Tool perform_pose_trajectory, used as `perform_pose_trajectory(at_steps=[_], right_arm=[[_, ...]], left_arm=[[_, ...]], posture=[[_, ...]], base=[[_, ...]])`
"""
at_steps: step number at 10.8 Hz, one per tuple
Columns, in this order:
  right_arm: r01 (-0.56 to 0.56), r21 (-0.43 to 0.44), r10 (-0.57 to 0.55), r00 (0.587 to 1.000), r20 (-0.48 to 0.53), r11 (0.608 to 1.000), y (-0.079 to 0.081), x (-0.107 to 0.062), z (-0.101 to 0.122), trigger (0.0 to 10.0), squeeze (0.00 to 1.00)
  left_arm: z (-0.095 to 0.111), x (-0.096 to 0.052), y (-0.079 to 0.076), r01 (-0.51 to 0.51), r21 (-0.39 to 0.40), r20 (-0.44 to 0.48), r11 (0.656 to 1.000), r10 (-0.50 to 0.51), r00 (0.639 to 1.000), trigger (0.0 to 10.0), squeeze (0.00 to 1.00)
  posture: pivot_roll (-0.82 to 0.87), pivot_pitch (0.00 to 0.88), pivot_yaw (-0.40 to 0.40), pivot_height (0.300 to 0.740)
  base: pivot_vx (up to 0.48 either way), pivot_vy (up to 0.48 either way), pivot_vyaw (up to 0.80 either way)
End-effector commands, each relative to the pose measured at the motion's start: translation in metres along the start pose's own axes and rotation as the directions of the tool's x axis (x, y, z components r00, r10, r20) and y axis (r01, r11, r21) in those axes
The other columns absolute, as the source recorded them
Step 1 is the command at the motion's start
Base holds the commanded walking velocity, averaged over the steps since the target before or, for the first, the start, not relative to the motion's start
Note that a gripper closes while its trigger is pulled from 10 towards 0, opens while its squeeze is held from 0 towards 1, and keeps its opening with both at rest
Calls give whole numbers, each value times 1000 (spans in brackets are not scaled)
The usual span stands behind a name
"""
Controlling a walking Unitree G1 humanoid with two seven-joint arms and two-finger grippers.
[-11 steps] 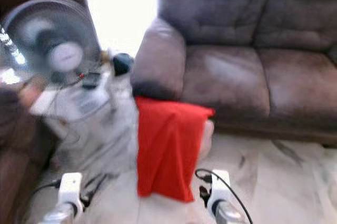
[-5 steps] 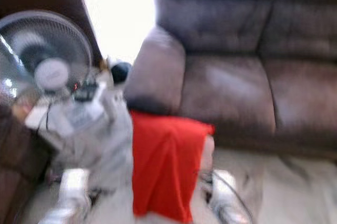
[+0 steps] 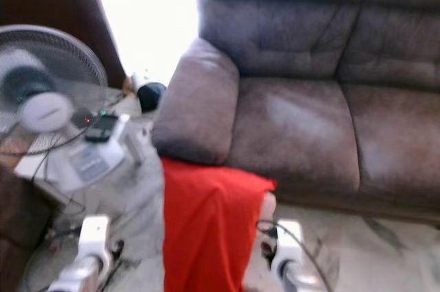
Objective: Move the pillow to the sofa from floor
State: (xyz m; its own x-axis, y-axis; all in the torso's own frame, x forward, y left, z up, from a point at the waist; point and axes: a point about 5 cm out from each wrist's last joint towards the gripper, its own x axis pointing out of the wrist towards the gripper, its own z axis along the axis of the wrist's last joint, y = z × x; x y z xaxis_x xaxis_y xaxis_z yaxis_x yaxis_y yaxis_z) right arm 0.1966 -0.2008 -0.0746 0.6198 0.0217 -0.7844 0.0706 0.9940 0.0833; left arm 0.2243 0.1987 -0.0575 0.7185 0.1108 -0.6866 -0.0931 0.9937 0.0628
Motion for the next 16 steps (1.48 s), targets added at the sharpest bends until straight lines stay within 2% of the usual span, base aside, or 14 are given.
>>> perform_pose_trajectory(at_steps=[1,9,10,16], right_arm=[[-4,5,4,1000,-11,1000,3,0,-3,10000,0],[-4,12,4,1000,-9,1000,3,0,-3,10000,0],[-6,23,6,1000,-8,1000,4,0,-3,10000,0],[-3,5,3,1000,-14,1000,3,0,-4,10000,0]], left_arm=[[-11,-3,6,-11,-4,-41,1000,11,999,10000,0],[-10,-2,5,-3,-15,-38,1000,2,999,10000,0],[-11,-3,5,-2,-16,-37,1000,2,999,10000,0],[-10,-3,6,1,-19,-35,1000,-2,999,10000,0]], posture=[[52,86,-21,740],[53,87,-20,740],[52,87,-20,740],[53,83,-18,740]], base=[[0,0,0],[0,0,0],[0,0,-750],[40,0,0]])
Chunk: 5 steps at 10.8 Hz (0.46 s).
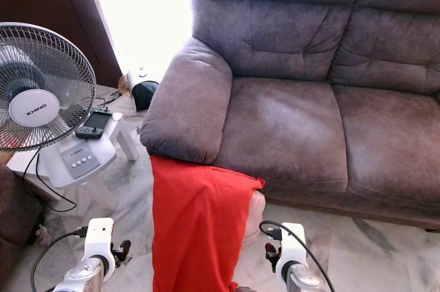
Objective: Move the pillow to the sofa from floor
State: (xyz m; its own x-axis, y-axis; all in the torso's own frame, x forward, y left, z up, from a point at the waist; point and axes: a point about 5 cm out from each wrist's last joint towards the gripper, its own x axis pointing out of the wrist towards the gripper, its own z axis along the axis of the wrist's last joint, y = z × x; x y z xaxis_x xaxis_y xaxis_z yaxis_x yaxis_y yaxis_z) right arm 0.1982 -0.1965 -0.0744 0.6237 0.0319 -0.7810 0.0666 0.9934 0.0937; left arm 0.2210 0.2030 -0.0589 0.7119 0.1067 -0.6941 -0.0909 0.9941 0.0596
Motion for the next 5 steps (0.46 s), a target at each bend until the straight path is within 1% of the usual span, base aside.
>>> perform_pose_trajectory(at_steps=[1,5], right_arm=[[7,0,-7,1000,-18,1000,-1,-1,-5,10000,0],[9,0,-9,1000,-8,1000,-2,-1,-3,10000,0]], left_arm=[[-7,-2,1,-1,-18,-24,1000,1,1000,10000,0],[-8,-2,0,-1,-20,-28,1000,1,1000,10000,0]], posture=[[54,83,-20,740],[53,87,-22,740]], base=[[259,0,0],[262,0,0]])
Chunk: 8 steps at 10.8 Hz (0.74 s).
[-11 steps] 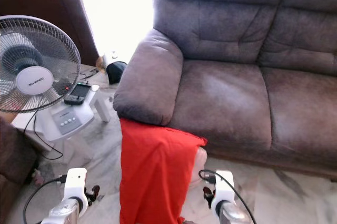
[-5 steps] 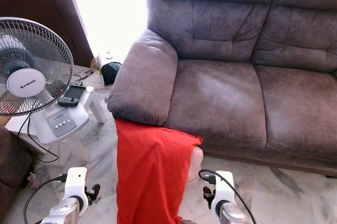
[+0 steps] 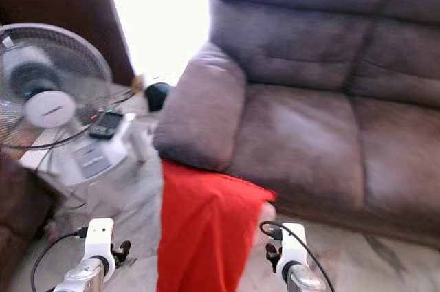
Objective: Move the pillow to the sofa from floor
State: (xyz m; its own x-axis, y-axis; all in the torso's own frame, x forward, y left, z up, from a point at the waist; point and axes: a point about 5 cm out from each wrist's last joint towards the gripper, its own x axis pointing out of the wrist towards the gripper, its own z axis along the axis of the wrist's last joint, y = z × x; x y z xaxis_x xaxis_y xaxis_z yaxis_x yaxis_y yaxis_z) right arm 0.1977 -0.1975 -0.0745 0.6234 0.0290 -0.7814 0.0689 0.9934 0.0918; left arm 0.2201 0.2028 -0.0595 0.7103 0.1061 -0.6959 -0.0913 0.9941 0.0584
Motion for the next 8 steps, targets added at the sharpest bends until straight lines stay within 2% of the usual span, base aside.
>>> perform_pose_trajectory(at_steps=[1,5,8], right_arm=[[5,5,-5,1000,-5,1000,-1,-1,-3,10000,0],[6,-3,-6,1000,-11,1000,-1,-1,-3,10000,0],[5,-3,-5,1000,-12,1000,-1,-1,-3,10000,0]], left_arm=[[-7,-1,0,-1,-20,-26,1000,1,1000,10000,0],[-7,-1,-1,1,-20,-25,1000,-1,1000,10000,0],[-4,-1,1,2,-25,-7,1000,-2,1000,10000,0]], posture=[[53,87,-23,740],[52,89,-26,740],[52,89,-24,740]], base=[[262,0,0],[267,0,0],[0,0,0]])
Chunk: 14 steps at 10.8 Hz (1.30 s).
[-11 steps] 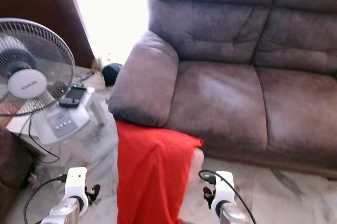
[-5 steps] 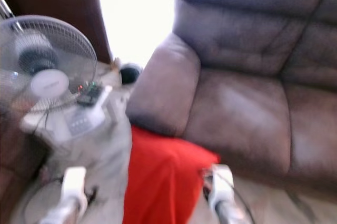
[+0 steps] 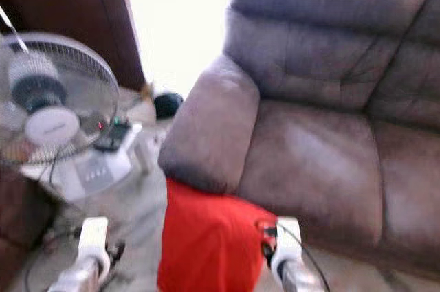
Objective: Move the pillow to the sofa from floor
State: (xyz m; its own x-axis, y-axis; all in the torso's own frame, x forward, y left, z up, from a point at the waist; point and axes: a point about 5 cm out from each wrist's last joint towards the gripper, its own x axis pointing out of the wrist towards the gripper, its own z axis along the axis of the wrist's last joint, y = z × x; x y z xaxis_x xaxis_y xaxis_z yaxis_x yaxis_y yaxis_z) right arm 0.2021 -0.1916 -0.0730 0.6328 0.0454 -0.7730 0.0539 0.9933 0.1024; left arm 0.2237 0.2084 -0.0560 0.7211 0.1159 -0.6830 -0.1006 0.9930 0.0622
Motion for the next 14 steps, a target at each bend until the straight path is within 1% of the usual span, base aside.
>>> perform_pose_trajectory(at_steps=[1,3,5,9,11,13,14], right_arm=[[22,2,-22,999,-23,1000,-7,-3,-7,10000,0],[25,4,-25,999,-26,1000,-7,-3,-8,10000,0],[30,11,-30,999,-19,999,-7,-3,-8,10000,0],[52,31,-52,999,-2,998,-8,-3,-8,10000,0],[64,57,-67,997,37,996,-9,-4,-6,10000,0],[84,88,-93,990,103,993,-10,-5,-2,10000,0],[82,77,-90,990,106,994,-10,-5,-2,10000,0]], left_arm=[[-9,-2,-5,13,-20,-25,1000,-13,1000,10000,0],[-8,-1,-6,19,-6,-34,1000,-19,999,10000,0],[-6,-1,-7,23,-17,-26,1000,-23,999,10000,0],[-1,0,-7,19,-21,14,1000,-19,1000,10000,0],[6,0,-8,18,-29,65,999,-17,998,10000,0],[11,1,-9,26,-38,97,999,-22,995,10000,0],[12,1,-9,27,-40,104,999,-23,994,10000,0]], posture=[[52,90,-23,740],[53,91,-23,740],[50,89,-21,740],[49,74,-18,740],[50,69,-18,740],[50,64,-18,740],[50,64,-19,740]], base=[[0,0,0],[0,0,0],[0,0,0],[0,0,0],[0,0,0],[0,0,0],[0,0,0]])
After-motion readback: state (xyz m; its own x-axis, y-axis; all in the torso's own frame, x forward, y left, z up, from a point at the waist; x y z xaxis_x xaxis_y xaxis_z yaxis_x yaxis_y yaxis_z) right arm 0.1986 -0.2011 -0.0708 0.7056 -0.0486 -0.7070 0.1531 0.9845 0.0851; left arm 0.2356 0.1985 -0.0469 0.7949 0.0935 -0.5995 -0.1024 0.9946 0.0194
